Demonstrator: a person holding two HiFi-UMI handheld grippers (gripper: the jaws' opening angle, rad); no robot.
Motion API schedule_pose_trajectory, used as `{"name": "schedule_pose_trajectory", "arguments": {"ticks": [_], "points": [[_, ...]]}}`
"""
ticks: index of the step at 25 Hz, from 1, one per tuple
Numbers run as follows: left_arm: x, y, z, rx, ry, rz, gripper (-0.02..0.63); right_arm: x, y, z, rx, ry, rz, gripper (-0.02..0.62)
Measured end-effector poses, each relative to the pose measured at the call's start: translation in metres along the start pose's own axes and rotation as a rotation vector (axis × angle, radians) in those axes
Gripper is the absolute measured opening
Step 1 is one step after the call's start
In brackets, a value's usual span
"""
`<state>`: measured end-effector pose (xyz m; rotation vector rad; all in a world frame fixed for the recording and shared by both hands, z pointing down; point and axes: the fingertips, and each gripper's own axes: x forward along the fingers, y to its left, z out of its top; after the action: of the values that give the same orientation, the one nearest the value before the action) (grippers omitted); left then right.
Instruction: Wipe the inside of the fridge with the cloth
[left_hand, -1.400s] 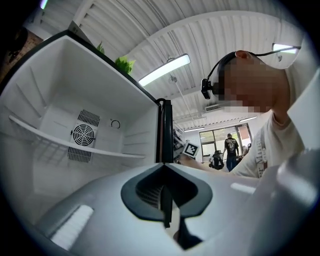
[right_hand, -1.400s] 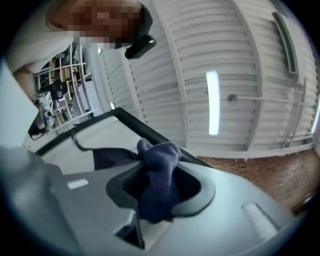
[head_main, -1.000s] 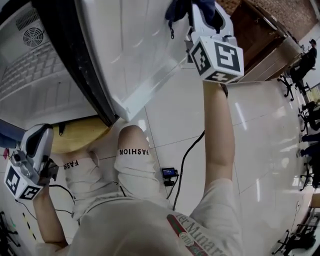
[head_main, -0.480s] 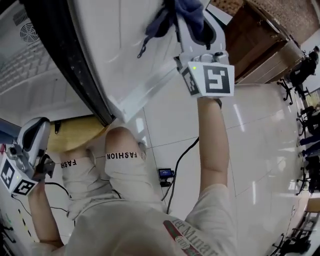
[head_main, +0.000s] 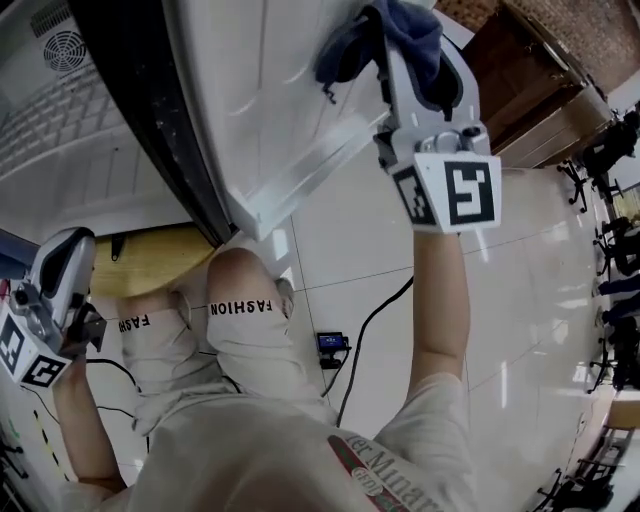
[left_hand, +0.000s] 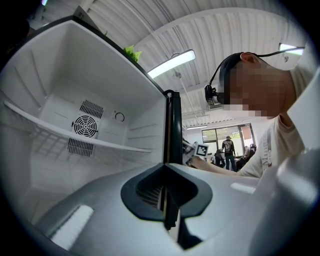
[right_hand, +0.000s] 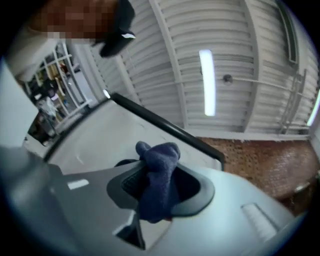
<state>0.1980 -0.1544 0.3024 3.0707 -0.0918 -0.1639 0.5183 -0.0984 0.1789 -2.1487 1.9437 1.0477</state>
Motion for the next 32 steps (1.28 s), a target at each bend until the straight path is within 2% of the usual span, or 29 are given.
{"name": "schedule_pose_trajectory", "arguments": {"ticks": [2,3,4,6,9,13,17,19,21,22,24,26,27,28,30,32], "points": [[-0.001,0.003,-0.001,-0.006,-0.003,0.007,0.002,-0.013,0.075,0.055,-0.015,-0.112,0.182,0.112],[-0.002,0.005,-0.001,-0.006,-0.005,0.009,0.002,-0.016,0.109,0.067,-0.034,-0.137,0.256,0.112],[-0.002,0.006,-0.001,-0.005,-0.008,0.011,0.002,-0.018,0.133,0.070,-0.068,-0.142,0.308,0.112],[-0.004,0.006,0.000,-0.002,-0.012,0.016,0.002,-0.016,0.150,0.054,-0.135,-0.129,0.347,0.110],[-0.009,0.003,0.002,0.005,-0.015,0.018,0.002,-0.011,0.118,0.016,-0.141,-0.085,0.291,0.112],[-0.020,0.002,0.006,0.014,-0.013,0.034,0.002,0.003,0.040,-0.049,-0.151,0.057,0.100,0.109],[-0.027,0.002,0.007,0.022,-0.011,0.052,0.002,0.027,-0.050,-0.115,0.006,0.146,-0.115,0.107],[-0.027,0.001,0.009,0.022,-0.013,0.055,0.002,0.030,-0.074,-0.130,-0.006,0.208,-0.148,0.110],[-0.027,0.003,0.009,0.021,-0.012,0.059,0.002,0.028,-0.072,-0.122,-0.049,0.242,-0.133,0.110],[-0.027,0.003,0.008,0.019,-0.010,0.060,0.002,0.024,-0.062,-0.107,-0.060,0.225,-0.115,0.110],[-0.025,0.003,0.005,0.013,-0.003,0.062,0.002,0.009,-0.020,-0.049,-0.038,0.098,-0.023,0.110],[-0.022,0.005,0.003,0.008,0.002,0.061,0.002,-0.008,0.050,0.020,-0.003,-0.060,0.135,0.111],[-0.021,0.006,0.002,0.006,0.003,0.060,0.002,-0.014,0.086,0.042,-0.005,-0.105,0.212,0.110],[-0.019,0.007,0.001,0.006,0.004,0.060,0.002,-0.017,0.119,0.051,-0.031,-0.121,0.279,0.110],[-0.017,0.007,0.001,0.007,0.002,0.057,0.002,-0.020,0.156,0.040,-0.130,-0.102,0.371,0.106],[-0.016,0.004,0.002,0.011,-0.003,0.045,0.002,-0.022,0.145,0.007,-0.178,-0.040,0.390,0.107]]}}
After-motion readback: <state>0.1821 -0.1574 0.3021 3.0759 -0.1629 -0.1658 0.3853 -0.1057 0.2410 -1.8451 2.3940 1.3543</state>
